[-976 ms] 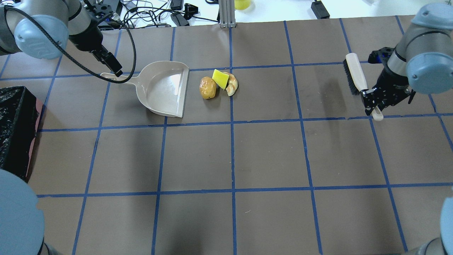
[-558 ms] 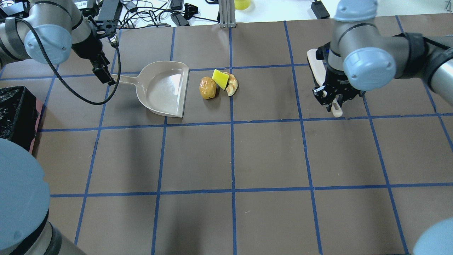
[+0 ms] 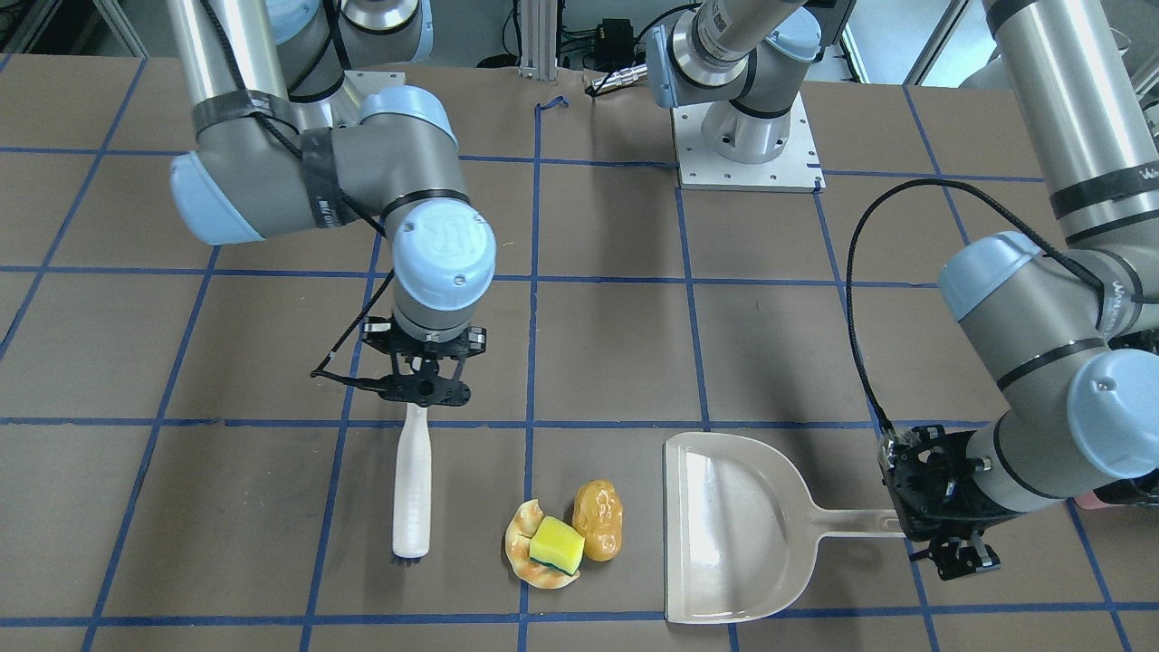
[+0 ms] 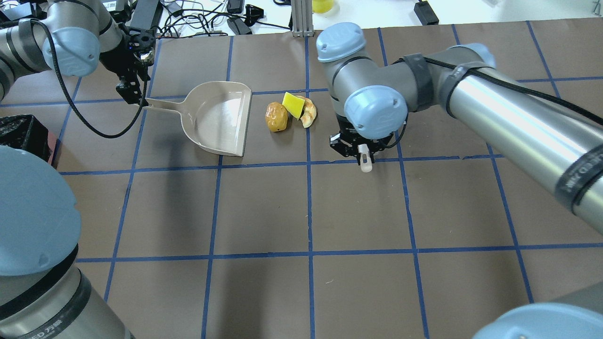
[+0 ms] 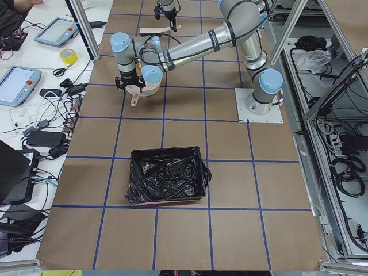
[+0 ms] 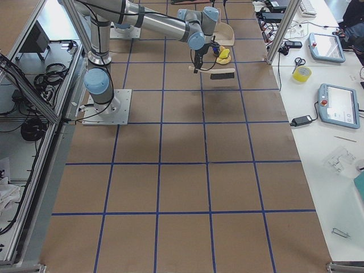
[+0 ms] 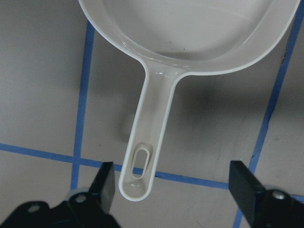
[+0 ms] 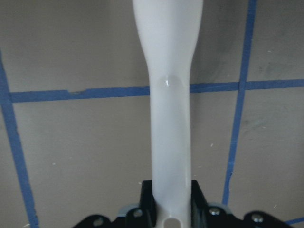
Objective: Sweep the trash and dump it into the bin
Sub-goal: 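Move the brush toward the food items beside the dustpan with the right gripper, then sweep the sponge, potato and pastry into the dustpan with the right gripper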
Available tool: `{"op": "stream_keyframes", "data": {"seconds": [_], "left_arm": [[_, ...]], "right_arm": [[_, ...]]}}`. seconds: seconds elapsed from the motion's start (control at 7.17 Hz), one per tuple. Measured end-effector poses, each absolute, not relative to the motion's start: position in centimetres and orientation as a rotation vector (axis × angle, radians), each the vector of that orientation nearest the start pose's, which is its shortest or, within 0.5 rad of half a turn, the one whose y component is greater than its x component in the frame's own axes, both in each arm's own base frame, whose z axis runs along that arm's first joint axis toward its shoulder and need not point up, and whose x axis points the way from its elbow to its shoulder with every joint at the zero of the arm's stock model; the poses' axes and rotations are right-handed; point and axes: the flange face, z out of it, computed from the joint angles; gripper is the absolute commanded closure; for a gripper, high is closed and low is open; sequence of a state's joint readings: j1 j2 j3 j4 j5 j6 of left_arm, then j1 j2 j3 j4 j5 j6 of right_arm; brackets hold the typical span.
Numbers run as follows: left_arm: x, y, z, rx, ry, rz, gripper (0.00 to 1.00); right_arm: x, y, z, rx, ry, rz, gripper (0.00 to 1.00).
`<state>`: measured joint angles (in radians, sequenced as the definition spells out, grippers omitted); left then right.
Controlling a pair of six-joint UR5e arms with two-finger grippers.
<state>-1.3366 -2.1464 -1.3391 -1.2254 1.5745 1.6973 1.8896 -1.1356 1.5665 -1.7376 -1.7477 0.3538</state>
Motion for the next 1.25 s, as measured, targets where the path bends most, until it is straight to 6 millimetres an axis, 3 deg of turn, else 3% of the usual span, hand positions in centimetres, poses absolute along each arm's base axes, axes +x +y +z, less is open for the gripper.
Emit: {"op": "stream_keyframes", "data": {"seconds": [0.28,0.42,0.7,1.12,1.25], "left_arm": [[3.5,-71.7,26.8,2.115,2.346,0.032,0.13],[3.4,-71.8,26.1,2.118,2.356,0.04,0.13],[3.1,-71.9,25.6,2.122,2.36,0.053,0.14],[3.3,-71.6,25.0,2.136,2.366,0.06,0.34],[3.3,-71.5,24.7,2.141,2.368,0.06,0.61]], "right_arm": [[35.8,-54.3,25.1,0.059,3.385,0.338,1.0],[37.2,-54.3,24.7,0.075,3.378,0.344,1.0],[37.9,-54.5,24.3,0.119,3.373,0.34,1.0],[38.5,-56.2,23.1,0.231,3.369,0.32,1.0],[38.6,-56.4,22.6,0.234,3.369,0.329,1.0]]}}
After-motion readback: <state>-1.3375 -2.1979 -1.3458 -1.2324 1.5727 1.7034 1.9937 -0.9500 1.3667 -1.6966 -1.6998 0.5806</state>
